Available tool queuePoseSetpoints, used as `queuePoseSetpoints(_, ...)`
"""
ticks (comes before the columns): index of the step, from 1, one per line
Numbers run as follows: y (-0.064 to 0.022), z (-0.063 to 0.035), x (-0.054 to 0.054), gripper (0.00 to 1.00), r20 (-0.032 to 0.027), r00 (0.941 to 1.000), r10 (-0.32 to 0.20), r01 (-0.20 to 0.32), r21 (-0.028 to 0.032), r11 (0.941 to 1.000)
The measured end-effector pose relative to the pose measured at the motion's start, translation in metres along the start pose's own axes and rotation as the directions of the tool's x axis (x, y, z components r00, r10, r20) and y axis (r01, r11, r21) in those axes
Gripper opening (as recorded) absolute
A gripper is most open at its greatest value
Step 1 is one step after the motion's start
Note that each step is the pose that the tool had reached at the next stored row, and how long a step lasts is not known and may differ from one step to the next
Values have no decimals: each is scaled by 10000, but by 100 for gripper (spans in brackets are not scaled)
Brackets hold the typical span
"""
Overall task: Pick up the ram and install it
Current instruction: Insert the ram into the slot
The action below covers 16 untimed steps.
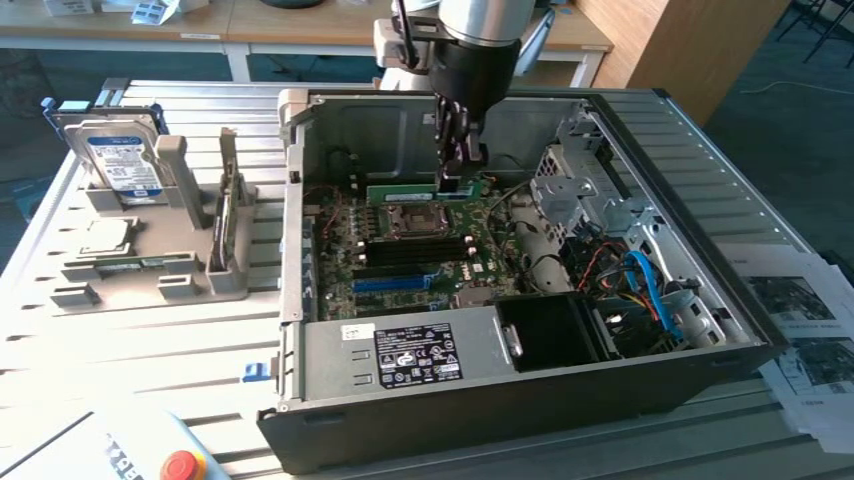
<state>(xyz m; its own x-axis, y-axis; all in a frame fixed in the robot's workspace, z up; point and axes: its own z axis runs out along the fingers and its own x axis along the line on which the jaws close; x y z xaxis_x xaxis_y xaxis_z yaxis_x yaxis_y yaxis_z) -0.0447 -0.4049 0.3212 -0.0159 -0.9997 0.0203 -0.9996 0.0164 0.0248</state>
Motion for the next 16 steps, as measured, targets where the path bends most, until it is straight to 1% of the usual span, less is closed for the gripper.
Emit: queuePoseSetpoints(16,-7,259,-5,12,1,10000,1,-1,54,10000)
